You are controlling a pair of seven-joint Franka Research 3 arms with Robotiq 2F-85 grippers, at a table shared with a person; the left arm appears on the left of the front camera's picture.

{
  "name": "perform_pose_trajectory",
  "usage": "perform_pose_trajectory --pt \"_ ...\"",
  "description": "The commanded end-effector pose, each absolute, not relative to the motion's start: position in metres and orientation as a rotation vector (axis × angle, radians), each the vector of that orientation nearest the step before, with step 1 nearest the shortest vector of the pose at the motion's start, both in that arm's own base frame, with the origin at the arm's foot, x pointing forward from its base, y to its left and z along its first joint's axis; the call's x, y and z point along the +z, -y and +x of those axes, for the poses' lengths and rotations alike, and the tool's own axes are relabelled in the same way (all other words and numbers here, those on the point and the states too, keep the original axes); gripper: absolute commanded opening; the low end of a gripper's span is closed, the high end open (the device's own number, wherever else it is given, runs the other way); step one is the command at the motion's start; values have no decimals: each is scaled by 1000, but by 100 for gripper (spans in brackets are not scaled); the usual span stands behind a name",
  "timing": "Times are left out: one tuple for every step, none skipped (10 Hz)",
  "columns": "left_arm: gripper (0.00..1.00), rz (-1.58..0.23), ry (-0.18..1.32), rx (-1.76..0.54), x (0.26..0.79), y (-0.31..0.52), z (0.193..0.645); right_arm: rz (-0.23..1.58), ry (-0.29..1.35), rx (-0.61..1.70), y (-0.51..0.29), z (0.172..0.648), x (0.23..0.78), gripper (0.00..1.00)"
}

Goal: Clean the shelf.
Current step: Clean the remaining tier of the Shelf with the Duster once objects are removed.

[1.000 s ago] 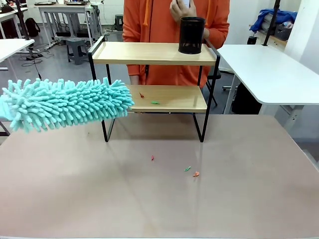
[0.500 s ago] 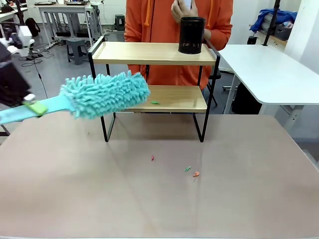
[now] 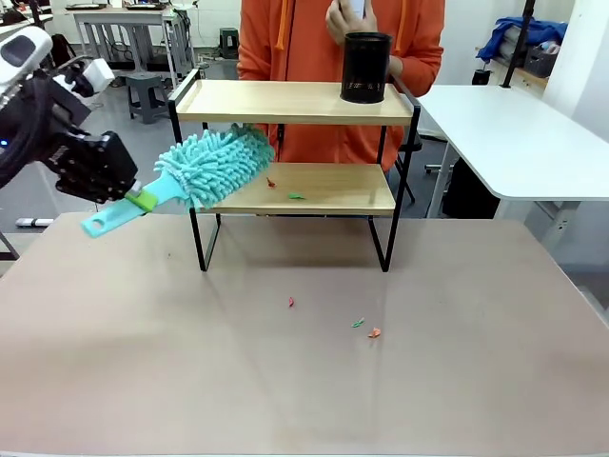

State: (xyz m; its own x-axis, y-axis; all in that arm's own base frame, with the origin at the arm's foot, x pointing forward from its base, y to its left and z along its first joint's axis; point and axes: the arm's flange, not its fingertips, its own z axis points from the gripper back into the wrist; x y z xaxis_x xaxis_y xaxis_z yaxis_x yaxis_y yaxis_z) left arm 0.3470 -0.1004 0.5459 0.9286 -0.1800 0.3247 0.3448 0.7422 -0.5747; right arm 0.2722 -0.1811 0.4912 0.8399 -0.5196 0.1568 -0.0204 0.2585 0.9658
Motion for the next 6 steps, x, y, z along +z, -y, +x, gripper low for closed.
perform_pose_trajectory --pt "0 -692 323 -217 543 109 356 1287 531 -341 181 274 492 100" --pt "0 -657 303 -198 539 111 360 1287 531 -341 181 274 492 100" --pt "0 -636 298 -176 533 113 365 1287 531 -341 181 274 492 100" --pt "0 -623 321 -152 529 115 370 1287 531 -341 181 274 492 100" --pt "0 -609 359 -132 526 117 374 1287 531 -341 181 274 492 100" --pt "0 -586 384 -125 522 119 377 1287 531 -341 181 274 492 100"
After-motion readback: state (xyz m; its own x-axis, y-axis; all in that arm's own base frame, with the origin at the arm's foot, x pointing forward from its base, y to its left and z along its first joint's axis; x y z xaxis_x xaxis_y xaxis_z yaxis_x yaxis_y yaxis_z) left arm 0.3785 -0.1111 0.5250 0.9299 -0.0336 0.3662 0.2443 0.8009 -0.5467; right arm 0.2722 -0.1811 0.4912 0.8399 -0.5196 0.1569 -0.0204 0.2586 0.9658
